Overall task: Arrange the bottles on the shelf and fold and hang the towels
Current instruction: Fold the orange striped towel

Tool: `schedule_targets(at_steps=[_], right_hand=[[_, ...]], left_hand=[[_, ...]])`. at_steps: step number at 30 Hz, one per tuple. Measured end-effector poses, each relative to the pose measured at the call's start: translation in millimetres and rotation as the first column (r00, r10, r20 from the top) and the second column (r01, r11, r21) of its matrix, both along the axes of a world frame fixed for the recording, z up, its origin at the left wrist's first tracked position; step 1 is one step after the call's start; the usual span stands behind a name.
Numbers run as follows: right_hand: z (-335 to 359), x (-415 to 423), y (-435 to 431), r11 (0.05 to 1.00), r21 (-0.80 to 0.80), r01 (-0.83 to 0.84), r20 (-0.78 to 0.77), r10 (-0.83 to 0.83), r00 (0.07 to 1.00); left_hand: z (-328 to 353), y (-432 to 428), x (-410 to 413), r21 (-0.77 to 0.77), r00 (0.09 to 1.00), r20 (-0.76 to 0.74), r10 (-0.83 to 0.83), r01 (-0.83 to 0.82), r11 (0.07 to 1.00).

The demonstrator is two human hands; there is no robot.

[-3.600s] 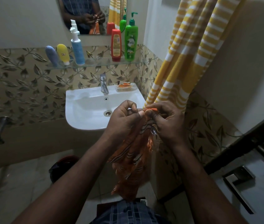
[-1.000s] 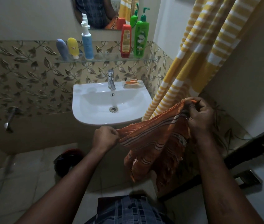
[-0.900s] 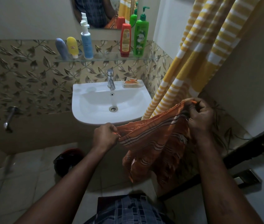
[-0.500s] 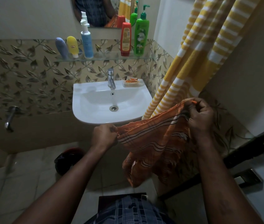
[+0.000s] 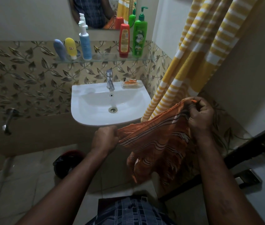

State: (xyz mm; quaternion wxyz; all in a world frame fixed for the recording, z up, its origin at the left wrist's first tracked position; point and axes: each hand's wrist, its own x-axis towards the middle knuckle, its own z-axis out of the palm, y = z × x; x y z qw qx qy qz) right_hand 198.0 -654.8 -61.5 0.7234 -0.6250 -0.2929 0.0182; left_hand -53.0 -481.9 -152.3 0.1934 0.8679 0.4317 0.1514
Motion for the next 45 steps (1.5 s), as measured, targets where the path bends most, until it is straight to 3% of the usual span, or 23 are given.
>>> schedule_targets(at_steps=[4,8,19,30,34,37,40,45], right_hand=[[1,5,-2,1.000,0.011,0.018,-0.007,-0.018,1.000],[2,7,-4,1.000,0.018,0.018,-0.024,-0.018,1.000],[6,9,-3,1.000,-0.015,0.027,0.004,-0.027,1.000],[-1,12,-3,0.996,-0.051,0.070,0.041,-0.067,0.997],[-13,17,-2,0.986,-0.141,0.093,0.081,-0.082,0.993],[-27,21,-7,0.972,-0.171,0.162,0.050,-0.156,0.987],[-34,23,-9,0.965,-0.183,0.189,0.039,-0.185,0.982],[-35,26,-4,0.955,-0.188,0.228,0.047,-0.223,0.974]], left_hand=[[6,-4,-1,0.076,0.961,0.007,-0.278,0.277,0.958],[10,-9,-1,0.039,0.941,-0.018,-0.337,0.337,0.941],[12,-9,0,-0.045,0.945,-0.040,-0.324,0.323,0.945],[9,-7,5,0.015,0.926,-0.306,-0.220,0.236,0.972],[15,-7,2,0.017,0.971,-0.181,-0.154,0.160,0.987],[20,3,-3,0.097,0.941,-0.269,-0.207,0.240,0.966],[21,8,-11,0.039,0.863,-0.392,-0.319,0.361,0.932],[16,9,-18,0.068,0.860,-0.389,-0.331,0.385,0.920]])
